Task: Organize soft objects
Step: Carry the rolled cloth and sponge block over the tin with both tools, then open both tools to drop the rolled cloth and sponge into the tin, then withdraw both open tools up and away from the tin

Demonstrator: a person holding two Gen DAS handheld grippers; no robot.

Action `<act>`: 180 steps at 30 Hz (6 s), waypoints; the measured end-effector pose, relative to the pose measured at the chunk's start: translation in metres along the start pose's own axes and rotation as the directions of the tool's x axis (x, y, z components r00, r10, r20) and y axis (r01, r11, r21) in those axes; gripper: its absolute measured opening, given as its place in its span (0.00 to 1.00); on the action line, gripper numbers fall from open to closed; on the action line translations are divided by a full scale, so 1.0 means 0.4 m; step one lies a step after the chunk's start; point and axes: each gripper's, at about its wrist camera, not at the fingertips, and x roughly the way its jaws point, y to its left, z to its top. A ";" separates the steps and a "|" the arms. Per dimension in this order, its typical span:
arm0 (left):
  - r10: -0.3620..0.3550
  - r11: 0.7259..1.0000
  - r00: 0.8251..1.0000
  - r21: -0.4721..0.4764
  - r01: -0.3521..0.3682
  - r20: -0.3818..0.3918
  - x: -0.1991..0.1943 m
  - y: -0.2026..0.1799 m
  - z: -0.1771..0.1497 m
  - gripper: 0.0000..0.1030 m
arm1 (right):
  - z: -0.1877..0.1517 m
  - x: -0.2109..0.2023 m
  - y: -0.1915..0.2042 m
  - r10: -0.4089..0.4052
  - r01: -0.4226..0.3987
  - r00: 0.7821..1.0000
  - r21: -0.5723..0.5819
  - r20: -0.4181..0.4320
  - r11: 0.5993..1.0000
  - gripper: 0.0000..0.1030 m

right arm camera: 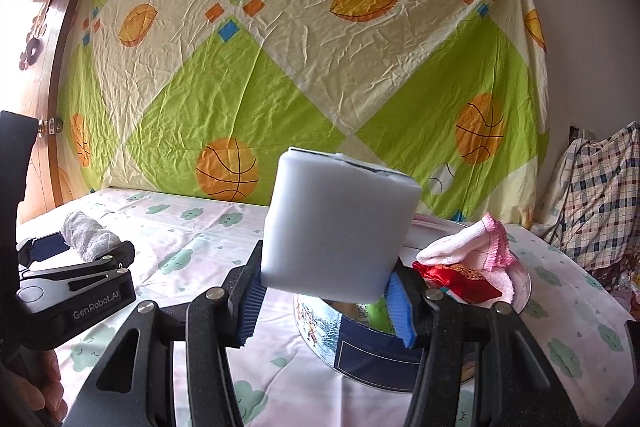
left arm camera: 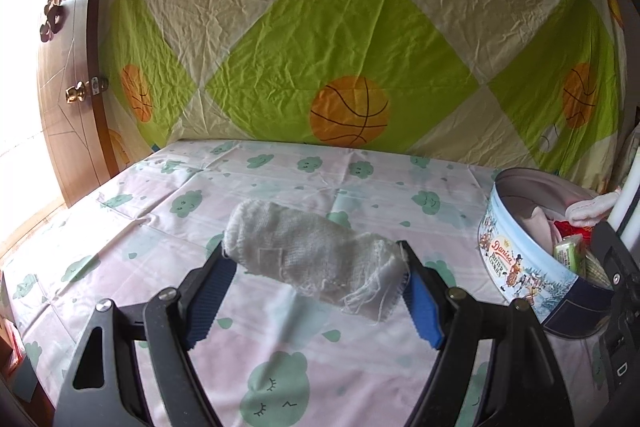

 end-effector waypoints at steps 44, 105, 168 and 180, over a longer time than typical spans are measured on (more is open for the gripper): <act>-0.191 0.977 0.981 0.105 0.187 0.026 -0.122 -0.266 -0.001 0.77 | -0.037 -0.034 -0.250 -0.154 0.157 0.986 0.034 -0.062 0.987 0.54; -0.289 0.953 0.956 0.078 0.292 -0.049 0.047 -0.491 0.103 0.77 | 0.095 0.301 -0.393 -0.206 0.188 0.938 -0.090 -0.278 0.978 0.54; -0.266 0.957 0.964 0.121 0.264 0.002 0.059 -0.449 0.032 1.00 | 0.083 0.264 -0.336 -0.031 0.039 0.943 0.019 -0.332 0.999 0.81; -0.260 0.959 0.964 0.130 0.251 0.056 0.019 -0.443 0.011 1.00 | 0.055 0.172 -0.333 -0.075 0.088 0.971 0.048 -0.226 0.995 0.81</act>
